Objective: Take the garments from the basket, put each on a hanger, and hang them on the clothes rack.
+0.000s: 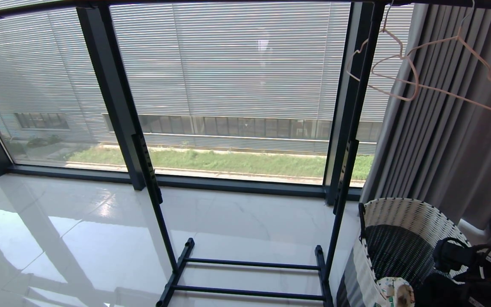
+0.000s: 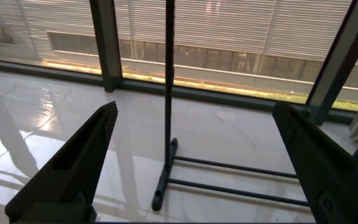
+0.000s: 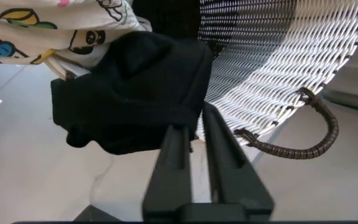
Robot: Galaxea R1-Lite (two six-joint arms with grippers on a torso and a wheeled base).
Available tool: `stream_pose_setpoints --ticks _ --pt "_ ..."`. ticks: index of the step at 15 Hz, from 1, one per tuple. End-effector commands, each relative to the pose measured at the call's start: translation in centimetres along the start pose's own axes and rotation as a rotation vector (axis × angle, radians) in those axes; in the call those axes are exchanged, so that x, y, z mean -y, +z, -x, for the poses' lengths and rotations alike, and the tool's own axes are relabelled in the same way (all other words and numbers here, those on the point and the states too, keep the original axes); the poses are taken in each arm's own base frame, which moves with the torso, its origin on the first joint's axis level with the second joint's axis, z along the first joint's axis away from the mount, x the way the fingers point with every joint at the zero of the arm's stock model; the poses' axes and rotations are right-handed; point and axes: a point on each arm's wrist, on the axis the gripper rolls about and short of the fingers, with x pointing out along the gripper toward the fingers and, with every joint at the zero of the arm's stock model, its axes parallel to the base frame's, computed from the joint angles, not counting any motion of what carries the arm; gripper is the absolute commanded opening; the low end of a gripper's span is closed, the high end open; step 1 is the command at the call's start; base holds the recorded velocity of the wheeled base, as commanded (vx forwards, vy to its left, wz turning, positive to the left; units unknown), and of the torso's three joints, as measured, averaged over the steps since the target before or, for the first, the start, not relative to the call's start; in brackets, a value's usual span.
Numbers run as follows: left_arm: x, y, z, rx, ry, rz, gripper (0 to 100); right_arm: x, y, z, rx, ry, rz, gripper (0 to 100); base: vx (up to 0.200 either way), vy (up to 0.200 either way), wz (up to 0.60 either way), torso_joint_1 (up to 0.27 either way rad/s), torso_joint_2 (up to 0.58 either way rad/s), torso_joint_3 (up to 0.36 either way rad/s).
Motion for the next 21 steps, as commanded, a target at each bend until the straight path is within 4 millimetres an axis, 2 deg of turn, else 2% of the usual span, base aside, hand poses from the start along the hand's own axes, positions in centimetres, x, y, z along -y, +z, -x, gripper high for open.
stream_pose_setpoints --ticks 1,3,5,11,13,16,18,21 --pt "0.0 0.0 0.0 0.001 0.001 0.0 100 0.1 0.0 0.8 0.019 -0.029 -0.008 0 0.0 0.0 0.0 0.0 0.0 0.0" --pt "0.0 0.0 0.0 0.001 0.001 0.0 100 0.1 -0.2 2.7 0.048 -0.082 -0.045 0 0.0 0.0 0.0 0.0 0.0 0.0" --pt "0.0 0.0 0.0 0.001 0.001 0.0 100 -0.7 -0.5 5.8 0.082 -0.121 -0.116 0 0.0 0.0 0.0 0.0 0.0 0.0" --pt "0.0 0.0 0.0 0.001 0.001 -0.02 100 -1.5 0.7 21.2 0.228 -0.123 -0.305 0 -0.033 0.0 0.0 0.001 0.0 0.001" --pt "0.0 0.0 0.0 0.001 0.001 -0.047 100 -1.8 0.9 24.6 0.287 -0.182 -0.316 0 -0.2 0.0 0.0 0.007 0.0 0.002" --pt "0.0 0.0 0.0 0.001 0.001 -0.046 100 -1.4 1.5 28.1 0.347 -0.223 -0.303 0 -0.2 0.0 0.0 -0.002 0.0 0.005" --pt "0.0 0.0 0.0 0.001 0.001 -0.046 100 -1.0 1.9 29.1 0.375 -0.248 -0.295 0 -0.2 0.0 0.0 0.005 0.0 0.002" --pt "0.0 0.0 0.0 0.001 0.001 -0.046 100 -0.7 2.3 29.4 0.413 -0.226 -0.271 0 -0.2 0.0 0.0 -0.002 0.0 0.002"
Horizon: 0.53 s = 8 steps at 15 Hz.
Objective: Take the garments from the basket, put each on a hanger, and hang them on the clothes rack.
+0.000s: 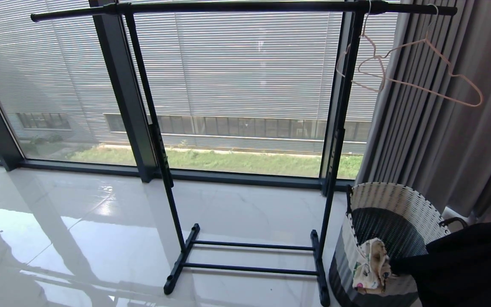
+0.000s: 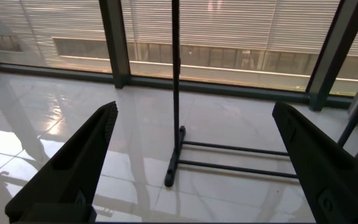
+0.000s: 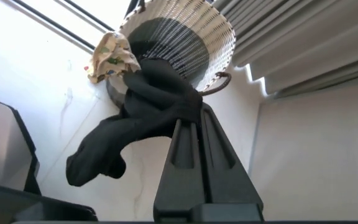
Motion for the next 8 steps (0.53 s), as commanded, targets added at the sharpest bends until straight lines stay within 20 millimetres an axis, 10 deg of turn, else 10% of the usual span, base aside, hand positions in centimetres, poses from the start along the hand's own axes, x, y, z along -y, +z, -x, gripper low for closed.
stream_pose_setpoints --ticks 1,8 --pt "0.0 0.0 0.0 0.0 0.001 -0.002 100 0.2 0.9 0.0 0.039 0.038 0.013 0 -0.2 0.0 0.0 0.002 0.01 0.002" --pt "0.0 0.0 0.0 0.0 -0.002 -0.025 100 -0.9 3.4 -1.5 0.12 0.296 -0.007 0 0.0 0.0 0.0 0.0 0.0 0.0"
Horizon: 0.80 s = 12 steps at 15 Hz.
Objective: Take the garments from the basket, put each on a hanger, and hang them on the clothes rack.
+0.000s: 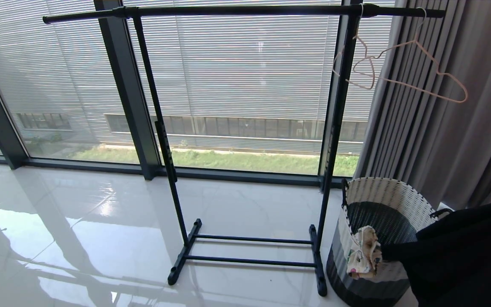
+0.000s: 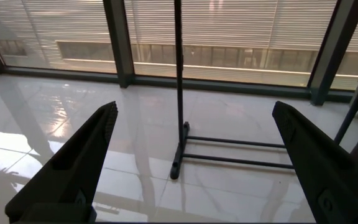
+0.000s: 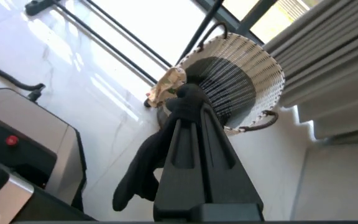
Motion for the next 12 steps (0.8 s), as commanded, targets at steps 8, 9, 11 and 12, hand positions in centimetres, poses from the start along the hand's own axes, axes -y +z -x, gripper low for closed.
stream_pose_setpoints --ticks 8,9,11,12 --pt "-0.2 15.3 -6.3 -0.048 -0.27 0.085 100 -1.1 2.6 -6.1 -0.029 0.238 -0.039 0 0.0 0.0 0.0 0.0 0.0 0.0" --pt "0.5 16.9 -7.9 -0.062 -0.358 0.087 100 -1.1 2.7 -6.6 -0.044 0.241 -0.041 0 0.0 0.0 0.0 0.0 0.0 0.0" --pt "3.2 19.2 -11.4 -0.073 -0.551 0.075 100 -1.2 2.8 -7.8 -0.076 0.262 -0.039 0 0.0 0.0 0.0 0.0 0.0 0.0" --pt "5.0 19.9 -12.9 -0.087 -0.599 0.066 100 -1.4 2.9 -8.2 -0.085 0.273 -0.037 0 0.0 0.0 0.0 0.0 0.0 0.0"
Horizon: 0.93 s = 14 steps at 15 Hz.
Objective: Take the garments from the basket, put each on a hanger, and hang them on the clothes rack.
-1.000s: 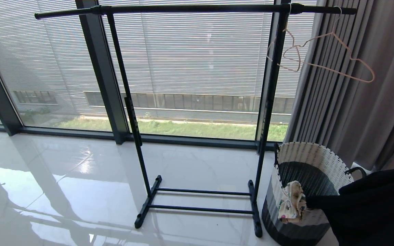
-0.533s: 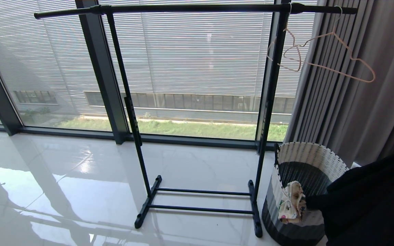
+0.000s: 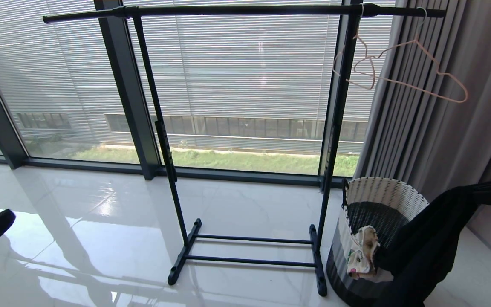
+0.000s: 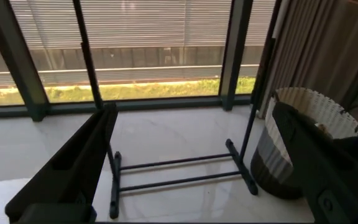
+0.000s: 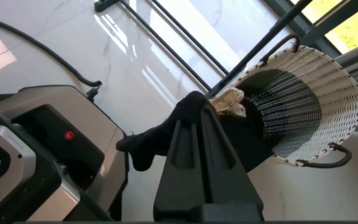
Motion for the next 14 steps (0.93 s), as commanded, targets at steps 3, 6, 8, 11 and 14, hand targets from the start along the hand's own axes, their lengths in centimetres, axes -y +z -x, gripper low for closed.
stream_pose_setpoints --ticks 3,6,8,11,14 --pt "6.8 2.5 -11.8 -0.213 -0.302 -0.002 100 0.5 0.5 -2.3 -0.041 0.022 -0.005 0 0.0 0.0 0.0 0.0 0.0 0.0" --pt "15.3 -0.4 -15.3 -0.363 -0.41 0.036 100 0.7 1.0 -3.0 -0.014 0.014 -0.029 0 0.0 0.0 0.0 0.0 0.0 0.0" --pt "20.7 -2.5 -18.3 -0.386 -0.46 0.07 100 0.7 0.9 -2.7 -0.01 0.011 -0.051 0 0.0 0.0 0.0 0.0 0.0 0.0" --pt "25.8 -4.8 -20.4 -0.426 -0.505 0.098 100 0.6 0.9 -2.8 -0.011 0.013 -0.056 0 0.0 0.0 0.0 0.0 0.0 0.0" --pt "28.8 -6.6 -22.5 -0.409 -0.435 0.218 100 0.2 0.1 -2.9 -0.006 0.023 -0.048 0 0.0 0.0 0.0 0.0 0.0 0.0"
